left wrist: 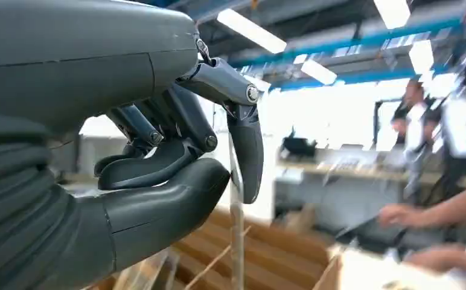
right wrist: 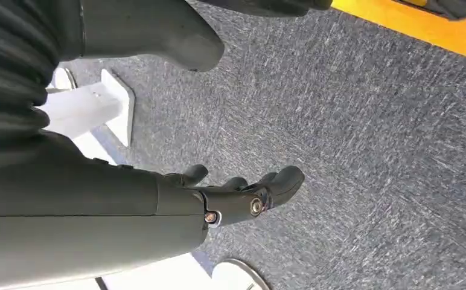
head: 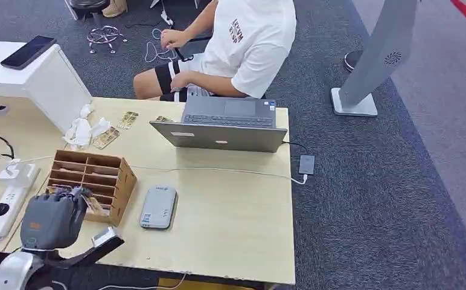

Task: Pass the card to the sensor for recognition and then transmit it.

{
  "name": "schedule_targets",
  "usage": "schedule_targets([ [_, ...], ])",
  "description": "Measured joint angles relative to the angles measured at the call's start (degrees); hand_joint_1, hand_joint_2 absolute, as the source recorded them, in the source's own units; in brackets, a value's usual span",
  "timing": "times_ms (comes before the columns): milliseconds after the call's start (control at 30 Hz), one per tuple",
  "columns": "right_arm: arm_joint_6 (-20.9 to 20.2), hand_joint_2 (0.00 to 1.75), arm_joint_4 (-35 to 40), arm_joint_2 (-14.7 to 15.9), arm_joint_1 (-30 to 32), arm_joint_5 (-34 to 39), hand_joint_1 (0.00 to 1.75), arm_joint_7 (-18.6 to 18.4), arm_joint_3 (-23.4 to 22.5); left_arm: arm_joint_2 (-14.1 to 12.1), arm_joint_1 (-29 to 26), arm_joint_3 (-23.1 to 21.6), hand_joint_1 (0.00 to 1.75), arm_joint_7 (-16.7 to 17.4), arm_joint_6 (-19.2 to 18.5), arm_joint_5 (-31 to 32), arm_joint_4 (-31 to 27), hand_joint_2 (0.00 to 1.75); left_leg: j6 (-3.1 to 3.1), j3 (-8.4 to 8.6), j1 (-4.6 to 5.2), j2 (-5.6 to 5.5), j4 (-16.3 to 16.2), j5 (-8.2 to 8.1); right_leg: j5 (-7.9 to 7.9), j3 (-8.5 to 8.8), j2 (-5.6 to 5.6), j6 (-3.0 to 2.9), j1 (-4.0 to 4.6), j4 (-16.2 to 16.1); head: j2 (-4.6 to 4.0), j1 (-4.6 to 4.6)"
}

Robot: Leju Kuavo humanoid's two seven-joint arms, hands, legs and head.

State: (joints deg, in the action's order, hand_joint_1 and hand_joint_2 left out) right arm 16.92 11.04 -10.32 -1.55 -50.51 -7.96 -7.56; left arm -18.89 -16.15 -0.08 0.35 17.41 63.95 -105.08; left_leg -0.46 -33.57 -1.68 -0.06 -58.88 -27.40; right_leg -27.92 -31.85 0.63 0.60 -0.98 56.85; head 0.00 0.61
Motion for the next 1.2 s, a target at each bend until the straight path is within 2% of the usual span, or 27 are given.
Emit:
schedule_targets([
  [133,0.4,1.75,0.0,0.0,0.1,0.3,0.00,0.5,-0.4,-1.1,-1.8,-1.1,1.75,-1.4,4.4,-0.3,-7.0,1.75,0.00,0.01,0.00,-0.01,0.0,0.00,0.00,0.00,-0.01,0.00,0.00,0.0,-0.02,0.00],
  [200,0.4,1.75,0.0,0.0,0.1,0.4,0.00,0.6,-0.6,-1.5,-2.3,-1.4,1.75,-1.6,4.7,-0.4,-8.5,1.75,0.00,0.01,-0.01,0.00,0.0,0.00,0.00,0.00,-0.01,0.00,0.01,0.0,0.00,0.00],
  [333,0.7,1.75,0.0,-0.1,0.2,0.9,0.00,0.7,-1.0,-2.0,-2.0,-2.2,1.75,-3.5,8.7,-2.3,-12.8,1.75,0.00,0.02,-0.01,-0.02,0.0,0.01,0.00,0.02,-0.04,0.00,0.01,0.0,0.00,0.00],
  [433,0.6,1.75,0.0,-0.2,0.2,0.7,0.00,0.7,-1.1,-2.5,0.0,-2.6,1.75,-3.2,8.2,-2.5,-13.8,1.75,0.00,0.07,-0.01,-0.04,0.0,0.02,0.01,0.01,-0.05,0.00,0.00,0.0,0.00,0.02],
  [467,0.5,1.75,0.0,-0.2,0.2,0.0,0.00,0.7,-1.1,-2.7,1.6,-2.7,1.75,-2.0,6.7,-2.2,-13.7,1.75,0.02,0.07,-0.01,-0.06,0.0,0.03,0.01,-0.04,-0.08,0.00,0.00,0.0,0.00,-0.02],
  [533,-0.3,1.75,0.0,-0.2,0.0,-1.3,0.00,0.6,-1.1,-2.9,8.3,-3.1,1.75,0.3,3.4,-1.4,-11.5,1.75,0.09,0.02,0.00,-0.41,0.0,0.21,0.01,0.03,-0.49,0.01,0.00,0.0,0.00,0.00],
  [600,-1.4,1.75,0.1,-0.2,-0.6,-2.4,0.00,0.6,-0.9,-2.8,16.5,-3.7,1.75,1.6,1.7,-0.3,-6.6,1.75,0.05,-0.01,-0.01,-0.61,0.0,0.36,0.15,0.13,-0.65,-0.04,0.02,0.0,0.00,0.07],
  [700,-2.4,1.75,0.4,-0.2,-1.5,-3.1,0.00,0.5,-0.8,-2.8,25.1,-4.3,1.75,1.6,1.4,0.1,0.5,1.75,-0.08,0.01,-0.02,-0.40,0.0,0.48,0.39,0.06,-0.41,-0.18,0.02,0.0,-0.02,0.04],
  [833,-3.4,1.75,0.5,-0.1,-2.2,-3.4,0.00,1.0,-0.2,-2.9,35.8,-4.9,1.75,2.6,2.5,2.0,11.1,1.75,-0.01,-0.06,-0.02,-0.32,0.0,0.63,0.51,-0.03,-0.33,-0.07,0.02,0.0,0.00,0.00],
  [867,-3.5,1.75,0.5,-0.2,-2.4,-3.5,0.00,1.2,0.0,-3.1,38.7,-5.0,1.75,2.6,2.8,2.5,14.2,0.00,-0.01,-0.06,-0.02,-0.31,0.0,0.63,0.52,-0.04,-0.33,-0.08,0.02,0.0,-0.02,0.00],
  [1000,-3.6,1.75,0.5,-0.1,-2.3,-3.5,0.00,1.4,0.5,-3.9,47.6,-5.2,1.75,2.6,3.5,5.1,26.7,0.00,-0.02,-0.04,-0.01,-0.17,0.0,0.63,0.54,-0.07,-0.18,-0.08,0.01,0.0,0.00,-0.02],
  [1133,-3.6,1.75,0.5,-0.1,-2.1,-3.5,0.00,1.4,0.5,-3.9,49.8,-5.6,1.75,2.6,5.6,6.2,32.0,0.00,-0.01,-0.05,0.00,-0.06,0.0,0.61,0.53,-0.12,-0.06,-0.07,0.00,0.0,-0.02,-0.02],
  [1167,-3.6,1.75,0.5,-0.1,-2.1,-3.5,0.00,1.4,0.6,-3.9,49.8,-5.6,0.14,2.6,5.7,6.3,32.6,0.00,-0.01,-0.07,0.00,-0.03,0.0,0.60,0.53,-0.15,-0.04,-0.07,0.01,0.0,-0.02,0.00],
  [1200,-3.6,1.75,0.5,-0.1,-2.1,-3.5,0.00,1.4,0.6,-3.9,49.8,-5.7,0.00,2.7,5.8,6.4,33.1,0.00,-0.02,-0.08,0.00,-0.02,0.0,0.59,0.53,-0.17,-0.04,-0.07,0.01,0.0,0.00,0.00],
])
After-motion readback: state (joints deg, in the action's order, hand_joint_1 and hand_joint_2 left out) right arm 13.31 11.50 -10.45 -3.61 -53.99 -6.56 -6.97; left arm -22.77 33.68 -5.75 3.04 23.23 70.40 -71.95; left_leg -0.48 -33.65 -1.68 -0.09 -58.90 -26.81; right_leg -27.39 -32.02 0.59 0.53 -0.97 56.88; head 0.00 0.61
